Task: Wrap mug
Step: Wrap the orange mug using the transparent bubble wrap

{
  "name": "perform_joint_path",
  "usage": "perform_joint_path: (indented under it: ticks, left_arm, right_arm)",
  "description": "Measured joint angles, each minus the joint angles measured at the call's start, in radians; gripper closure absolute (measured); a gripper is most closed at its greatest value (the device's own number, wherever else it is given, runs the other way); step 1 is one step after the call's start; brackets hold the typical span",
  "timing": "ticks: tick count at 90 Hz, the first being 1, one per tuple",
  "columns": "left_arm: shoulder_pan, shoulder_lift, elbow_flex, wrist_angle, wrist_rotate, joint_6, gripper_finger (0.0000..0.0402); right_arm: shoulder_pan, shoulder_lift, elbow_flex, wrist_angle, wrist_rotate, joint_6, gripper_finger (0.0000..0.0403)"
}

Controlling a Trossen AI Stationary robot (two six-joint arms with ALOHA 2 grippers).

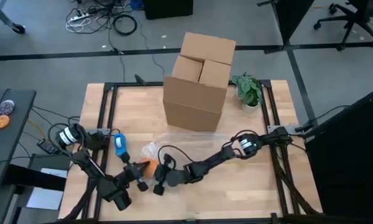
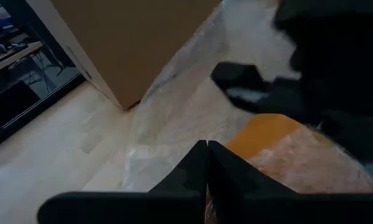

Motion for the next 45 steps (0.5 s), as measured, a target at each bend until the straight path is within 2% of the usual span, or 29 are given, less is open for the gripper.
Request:
perform_joint_path:
  ticks: [10, 21, 45]
  left_arm:
    - [0.000, 0.001, 0.000, -0.004, -0.002, 0.000, 0.0401]
    - [0.000, 0.000, 0.000, -0.005, -0.002, 0.001, 0.0401]
    - [0.000, 0.000, 0.000, -0.004, -0.002, 0.002, 0.0401]
  right_arm:
    - [-0.005, -0.006, 0.000, -0.034, -0.007, 0.021, 0.0403]
    - [0.016, -0.052, 0.000, -0.153, -0.004, 0.023, 0.0403]
    - [0.095, -0.225, 0.002, -0.607, 0.016, 0.169, 0.0403]
